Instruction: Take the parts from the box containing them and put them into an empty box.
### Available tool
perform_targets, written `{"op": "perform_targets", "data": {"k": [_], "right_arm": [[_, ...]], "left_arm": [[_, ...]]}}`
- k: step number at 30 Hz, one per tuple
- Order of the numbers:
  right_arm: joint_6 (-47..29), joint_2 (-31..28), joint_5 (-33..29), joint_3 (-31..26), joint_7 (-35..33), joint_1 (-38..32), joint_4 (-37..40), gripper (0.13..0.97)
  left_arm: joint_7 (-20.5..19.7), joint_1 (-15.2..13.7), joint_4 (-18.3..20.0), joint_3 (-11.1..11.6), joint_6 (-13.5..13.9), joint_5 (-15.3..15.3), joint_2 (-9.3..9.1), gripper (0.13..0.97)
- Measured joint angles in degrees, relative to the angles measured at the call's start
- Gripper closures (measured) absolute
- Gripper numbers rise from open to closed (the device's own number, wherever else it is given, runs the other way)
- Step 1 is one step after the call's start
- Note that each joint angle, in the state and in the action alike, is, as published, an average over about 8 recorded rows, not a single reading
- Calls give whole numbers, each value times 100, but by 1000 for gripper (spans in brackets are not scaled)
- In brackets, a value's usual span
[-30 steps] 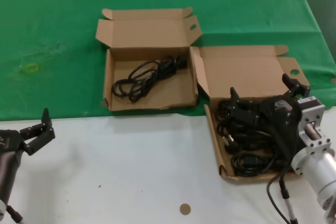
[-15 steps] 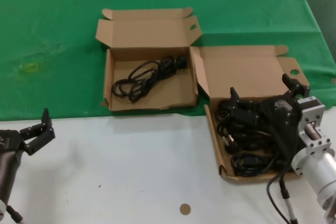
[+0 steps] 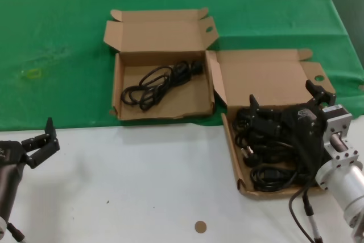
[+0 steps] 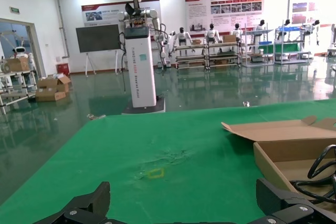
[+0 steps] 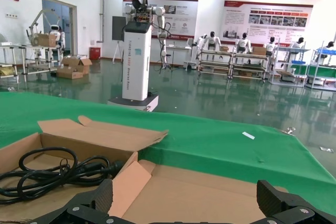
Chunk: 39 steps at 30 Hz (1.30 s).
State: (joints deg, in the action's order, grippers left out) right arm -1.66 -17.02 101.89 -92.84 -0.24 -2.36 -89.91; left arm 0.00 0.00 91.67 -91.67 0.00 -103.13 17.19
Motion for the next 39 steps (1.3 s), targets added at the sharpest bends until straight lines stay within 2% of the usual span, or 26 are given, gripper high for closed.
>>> {"op": "perform_targets", "data": {"k": [39], "right_arm": [[0, 0, 0, 0, 0, 0, 0, 129]], "left_arm": [[0, 0, 0, 0, 0, 0, 0, 132]]}}
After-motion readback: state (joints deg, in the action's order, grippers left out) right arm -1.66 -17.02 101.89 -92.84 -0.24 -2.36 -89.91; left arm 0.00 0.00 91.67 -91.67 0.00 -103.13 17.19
